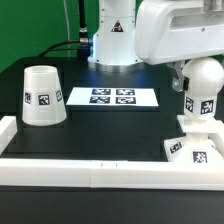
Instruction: Assemble lamp
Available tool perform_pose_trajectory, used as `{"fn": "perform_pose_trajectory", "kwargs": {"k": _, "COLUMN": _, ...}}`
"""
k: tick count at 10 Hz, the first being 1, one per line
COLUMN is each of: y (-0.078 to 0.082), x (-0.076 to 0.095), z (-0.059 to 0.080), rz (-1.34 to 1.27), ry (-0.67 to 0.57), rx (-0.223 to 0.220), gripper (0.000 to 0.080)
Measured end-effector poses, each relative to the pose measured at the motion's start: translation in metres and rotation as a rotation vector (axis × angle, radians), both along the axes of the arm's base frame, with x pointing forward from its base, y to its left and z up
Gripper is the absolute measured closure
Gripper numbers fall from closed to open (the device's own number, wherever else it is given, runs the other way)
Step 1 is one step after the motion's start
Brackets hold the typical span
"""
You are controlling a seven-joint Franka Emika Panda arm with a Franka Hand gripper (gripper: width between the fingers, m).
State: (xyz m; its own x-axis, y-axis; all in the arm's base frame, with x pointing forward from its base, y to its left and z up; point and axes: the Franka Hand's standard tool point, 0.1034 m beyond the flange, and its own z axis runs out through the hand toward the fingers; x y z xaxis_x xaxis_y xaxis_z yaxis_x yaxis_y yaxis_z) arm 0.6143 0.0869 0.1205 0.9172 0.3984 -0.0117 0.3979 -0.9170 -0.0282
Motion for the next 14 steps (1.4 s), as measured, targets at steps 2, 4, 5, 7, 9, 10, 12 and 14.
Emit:
{"fn": "perform_pose_trajectory", "kwargs": {"k": 2, "y": 0.0, "x": 0.0, "z": 0.0, "rz": -0.014, "ry": 0.0, "rx": 0.0, "gripper": 0.0222}}
{"fn": "perform_pose_trajectory", "kwargs": {"k": 4, "y": -0.0003, "x": 0.0, "z": -0.0001, "rz": -0.127, "ry": 0.002, "rx": 0.0, "gripper": 0.0222}}
{"fn": "perform_pose_trajectory", "kwargs": {"k": 5, "y": -0.0011, "x": -0.0006, "z": -0.0002, "rz": -0.218, "ry": 0.004, "rx": 0.01, "gripper": 0.0222}}
{"fn": "perform_pose_trajectory", "kwargs": {"k": 7, "y": -0.0016, "x": 0.0003, "z": -0.0002, "rz": -0.439, "ry": 0.001, "rx": 0.013, "gripper": 0.022}}
{"fn": "perform_pose_trajectory", "kwargs": {"k": 9, "y": -0.0023, "x": 0.0004, "z": -0.0003, "rz": -0.657, "ry": -0.002, "rx": 0.018, "gripper": 0.022}}
{"fn": "perform_pose_trajectory", "kwargs": {"k": 10, "y": -0.0018, "x": 0.0002, "z": -0.0005, "rz": -0.761, "ry": 0.004, "rx": 0.019, "gripper": 0.022}}
{"fn": "perform_pose_trajectory", "kwargs": {"k": 12, "y": 0.0006, "x": -0.0003, "z": -0.001, "rz": -0.938, "ry": 0.02, "rx": 0.028, "gripper": 0.022}}
{"fn": "perform_pose_trajectory", "kwargs": {"k": 14, "y": 0.0044, "x": -0.0005, "z": -0.0013, "rz": -1.16, "ry": 0.048, "rx": 0.049, "gripper": 0.022}}
